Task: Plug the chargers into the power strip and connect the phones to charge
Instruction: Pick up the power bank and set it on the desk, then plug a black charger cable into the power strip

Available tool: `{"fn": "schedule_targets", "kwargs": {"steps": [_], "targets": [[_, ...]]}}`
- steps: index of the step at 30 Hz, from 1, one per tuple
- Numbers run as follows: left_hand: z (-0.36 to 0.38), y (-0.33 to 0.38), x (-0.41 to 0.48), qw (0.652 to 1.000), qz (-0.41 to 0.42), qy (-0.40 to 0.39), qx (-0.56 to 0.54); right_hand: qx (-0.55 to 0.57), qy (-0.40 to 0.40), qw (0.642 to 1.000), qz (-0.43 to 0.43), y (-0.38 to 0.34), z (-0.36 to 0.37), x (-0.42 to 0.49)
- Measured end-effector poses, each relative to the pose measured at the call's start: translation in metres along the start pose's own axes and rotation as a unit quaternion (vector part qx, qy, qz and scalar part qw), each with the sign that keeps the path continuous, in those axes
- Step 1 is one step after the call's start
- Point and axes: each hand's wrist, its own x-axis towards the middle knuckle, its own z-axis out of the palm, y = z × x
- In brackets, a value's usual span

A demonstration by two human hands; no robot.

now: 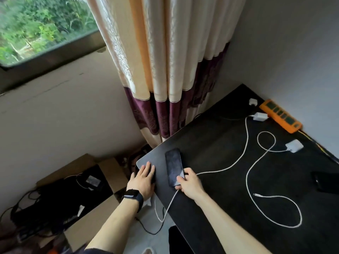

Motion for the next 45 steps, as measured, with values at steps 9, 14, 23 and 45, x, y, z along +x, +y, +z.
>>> {"fn": "schedule_targets", "kwargs": {"steps": [9,14,23,45], "targets": [[-0.004,-0.004,0.004,0.999,-0.003,-0.029,0.015,-0.284,-0.012,0.959,-0.008,-0.008,0.010,0.019],[-0.005,-0.011,0.005,0.999,0.005,-0.043,0.008,-0.336,-0.013,0.942,-0.008,-0.012,0.028,0.016],[-0.023,-0.016,0.011,0.997,0.063,0.050,0.016,-0.317,0.052,0.947,-0.007,-0.017,0.058,0.004],[-0.027,0.048,0.025,0.993,0.103,0.011,0.058,-0.323,0.238,0.914,0.052,0.090,0.003,-0.073]]}}
